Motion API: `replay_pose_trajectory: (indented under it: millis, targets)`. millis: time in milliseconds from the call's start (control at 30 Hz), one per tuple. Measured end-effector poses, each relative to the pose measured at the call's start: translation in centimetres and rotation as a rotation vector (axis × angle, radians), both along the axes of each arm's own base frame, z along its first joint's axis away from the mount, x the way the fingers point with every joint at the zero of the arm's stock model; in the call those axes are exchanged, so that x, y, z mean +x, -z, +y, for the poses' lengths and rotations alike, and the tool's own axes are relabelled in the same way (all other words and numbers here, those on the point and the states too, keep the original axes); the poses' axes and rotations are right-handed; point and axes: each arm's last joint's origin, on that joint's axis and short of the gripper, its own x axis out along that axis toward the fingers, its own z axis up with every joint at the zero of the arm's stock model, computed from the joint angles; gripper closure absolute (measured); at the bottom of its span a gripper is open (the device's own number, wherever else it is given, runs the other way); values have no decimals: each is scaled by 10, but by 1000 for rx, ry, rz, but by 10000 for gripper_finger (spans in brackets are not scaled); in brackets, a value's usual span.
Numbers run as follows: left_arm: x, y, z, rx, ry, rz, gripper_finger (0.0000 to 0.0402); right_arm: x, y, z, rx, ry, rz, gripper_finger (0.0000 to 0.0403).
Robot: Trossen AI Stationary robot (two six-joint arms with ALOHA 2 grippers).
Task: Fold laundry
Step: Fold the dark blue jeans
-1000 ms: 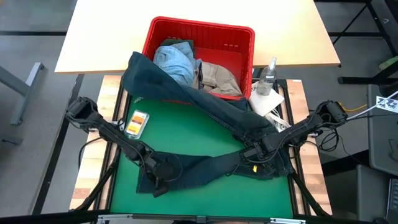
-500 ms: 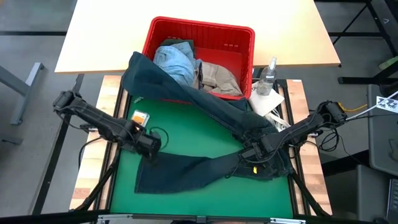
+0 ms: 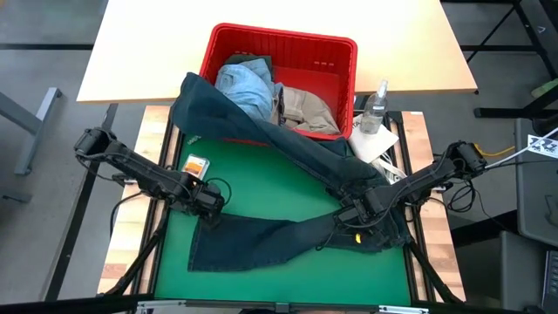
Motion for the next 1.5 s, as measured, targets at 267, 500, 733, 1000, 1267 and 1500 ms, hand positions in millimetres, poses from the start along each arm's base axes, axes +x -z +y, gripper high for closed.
replay_pose_trajectory:
  millis: [267, 500, 733, 1000, 1267, 1500]
  targets:
    - [-7, 24, 4, -23, -6, -34, 269, 0, 0, 0, 0, -1, -2, 217]
    - [-6, 26, 3, -22, -6, -55, 269, 0, 0, 0, -1, -2, -3, 217]
    - [-5, 26, 4, -10, -1, -69, 256, 0, 0, 0, 1, -21, -8, 217]
    - [1, 25, 5, 78, 60, -156, 189, 0, -1, 0, 1, -21, -9, 217]
    - [8, 23, 1, 9, 77, -238, 177, 0, -1, 0, 1, -20, -9, 217]
    - [17, 19, 2, -32, 109, -318, 193, 0, -1, 0, 1, -20, -9, 217]
